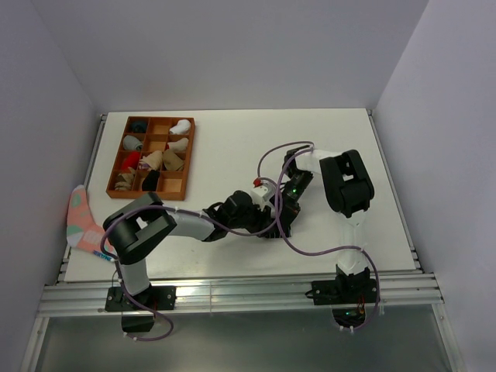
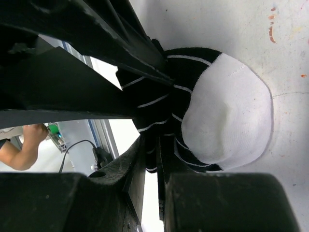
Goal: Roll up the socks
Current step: Roll the sock at the center of the board.
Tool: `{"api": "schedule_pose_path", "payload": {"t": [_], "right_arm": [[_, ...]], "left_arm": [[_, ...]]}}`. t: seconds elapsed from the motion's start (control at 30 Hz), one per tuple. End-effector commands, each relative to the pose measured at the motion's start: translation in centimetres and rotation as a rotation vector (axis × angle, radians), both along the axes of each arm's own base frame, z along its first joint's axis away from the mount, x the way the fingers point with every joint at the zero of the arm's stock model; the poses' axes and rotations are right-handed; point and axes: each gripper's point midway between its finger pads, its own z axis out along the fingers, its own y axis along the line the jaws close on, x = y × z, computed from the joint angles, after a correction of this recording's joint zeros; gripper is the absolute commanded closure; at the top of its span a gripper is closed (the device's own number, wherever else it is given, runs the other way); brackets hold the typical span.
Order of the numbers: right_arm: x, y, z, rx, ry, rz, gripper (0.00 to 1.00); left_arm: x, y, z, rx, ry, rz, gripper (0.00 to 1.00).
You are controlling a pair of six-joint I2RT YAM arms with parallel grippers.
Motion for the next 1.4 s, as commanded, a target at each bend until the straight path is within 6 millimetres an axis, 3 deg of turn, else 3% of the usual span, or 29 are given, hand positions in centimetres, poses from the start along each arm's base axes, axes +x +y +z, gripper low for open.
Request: {"api": "schedule_pose_path", "payload": {"t": [0.0,0.1,0.17,0.23,0.27,0.53,0.67,0.87,1.03,1.37], "right_arm": [[1.3,-0.6,-1.1,-0.022,-0.072,0.024,0.82],[1.5,-0.7,-1.5,-0.035,-0.097,0.014,0.82],[1.9,-0.7,-1.4,-0.04,-0.132,0.005,0.8],[2.5,-0.7,-1.9,-0.054,-0.182,-0.024,0.74],[3.0,-0.5,-1.4,-0.051,-0.228,-0.04,0.71],[5.9,-0.7,0.2,-0.079,-0.471,-0.161,0.49],[7.1,-1.2,1.9,-0.075,-0.561,-0.248,0.46],[9.1,-4.0,4.4,-0.031,-0.607,-0.388,0.42],[8.4,-5.9,5.4,-0.018,-0.621,-0.416,0.41],[3.7,-7.0,5.0,0.049,-0.807,-0.231,0.38]], "left_arm": [[-0.1,-0.4,-0.8,0.01,0.026,-0.012,0.58],[-0.1,-0.4,-1.6,0.024,0.063,0.008,0.66],[-0.2,-0.1,-2.4,0.057,0.101,0.033,0.78],[-0.1,-0.1,-3.2,0.096,0.146,0.076,0.98],[0.3,0.2,-3.7,0.126,0.152,0.114,1.0],[-1.3,2.9,-7.3,0.315,0.35,0.281,1.0],[-1.9,3.3,-7.2,0.347,0.407,0.325,1.0],[-2.6,3.1,-6.9,0.384,0.481,0.352,1.0],[-2.9,2.8,-6.9,0.423,0.516,0.34,1.0],[-4.2,2.8,-5.8,0.45,0.732,0.205,1.0]]}}
